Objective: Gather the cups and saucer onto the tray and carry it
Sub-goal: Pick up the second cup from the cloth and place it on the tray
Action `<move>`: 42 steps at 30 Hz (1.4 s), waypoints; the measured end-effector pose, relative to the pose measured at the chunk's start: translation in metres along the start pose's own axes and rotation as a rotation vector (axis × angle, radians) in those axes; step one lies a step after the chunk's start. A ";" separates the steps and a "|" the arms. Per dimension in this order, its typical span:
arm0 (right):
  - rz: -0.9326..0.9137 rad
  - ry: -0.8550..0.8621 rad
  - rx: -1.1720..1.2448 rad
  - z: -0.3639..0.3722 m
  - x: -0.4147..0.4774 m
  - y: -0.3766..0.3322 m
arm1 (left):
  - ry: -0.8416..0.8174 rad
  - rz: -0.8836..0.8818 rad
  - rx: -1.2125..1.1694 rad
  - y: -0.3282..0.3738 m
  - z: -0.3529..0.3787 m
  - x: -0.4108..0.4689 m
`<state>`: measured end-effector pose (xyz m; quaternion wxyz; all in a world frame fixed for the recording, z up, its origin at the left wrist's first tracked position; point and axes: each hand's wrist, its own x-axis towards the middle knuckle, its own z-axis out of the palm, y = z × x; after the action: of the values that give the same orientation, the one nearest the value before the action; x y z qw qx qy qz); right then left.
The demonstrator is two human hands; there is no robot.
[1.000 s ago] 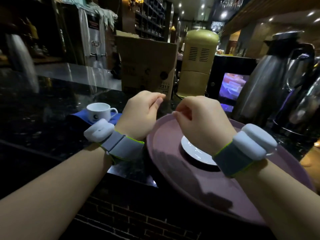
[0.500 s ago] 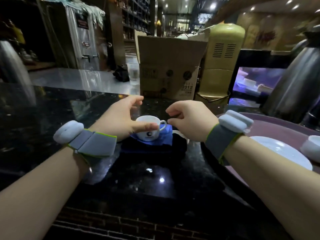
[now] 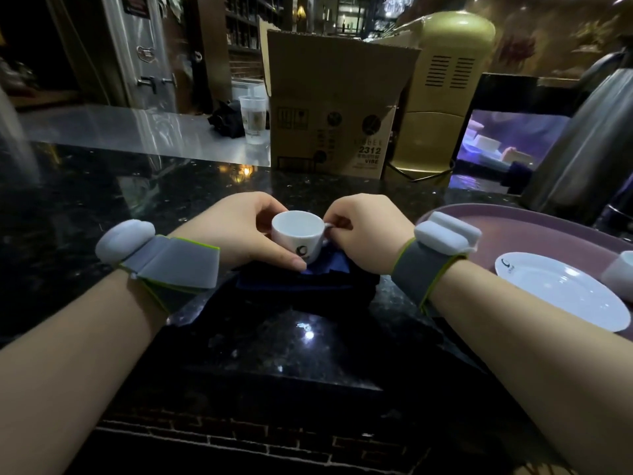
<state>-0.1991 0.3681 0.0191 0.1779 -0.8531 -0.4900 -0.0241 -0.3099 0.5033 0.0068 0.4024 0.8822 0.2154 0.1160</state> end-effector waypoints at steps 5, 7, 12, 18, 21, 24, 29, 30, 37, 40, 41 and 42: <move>-0.008 0.050 0.016 -0.003 -0.002 0.000 | -0.017 0.004 -0.023 0.005 -0.004 -0.001; -0.024 0.091 0.010 -0.009 -0.005 0.001 | -0.021 0.012 -0.038 0.010 -0.005 0.000; -0.005 0.211 0.027 -0.035 -0.031 0.020 | -0.032 0.084 -0.118 0.044 0.011 -0.001; 0.033 0.426 0.054 -0.071 -0.093 0.078 | -0.068 0.197 -0.162 0.109 0.071 -0.010; 0.055 0.463 0.057 -0.087 -0.129 0.116 | -0.088 0.233 -0.140 0.145 0.112 -0.015; 0.098 0.479 0.046 -0.100 -0.158 0.151 | -0.095 0.237 -0.125 0.177 0.153 -0.018; 0.170 0.477 0.032 -0.115 -0.200 0.213 | -0.042 0.220 -0.187 0.214 0.223 -0.018; 0.186 0.468 0.032 -0.116 -0.206 0.224 | -0.042 0.221 -0.186 0.219 0.236 -0.018; 0.261 0.438 0.024 -0.110 -0.222 0.265 | -0.026 0.247 -0.014 0.237 0.277 -0.014; 0.293 0.423 0.039 -0.107 -0.223 0.273 | -0.022 0.262 0.062 0.240 0.284 -0.010; 0.302 0.419 0.040 -0.106 -0.222 0.275 | -0.024 0.259 0.085 0.240 0.284 -0.008; 0.302 0.409 0.043 -0.105 -0.222 0.275 | -0.022 0.254 0.099 0.239 0.284 -0.008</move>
<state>-0.0682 0.0249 -0.0069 0.2929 -0.8900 -0.3112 -0.1588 -0.1410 0.1729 0.0040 0.3427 0.9224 0.1028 0.1455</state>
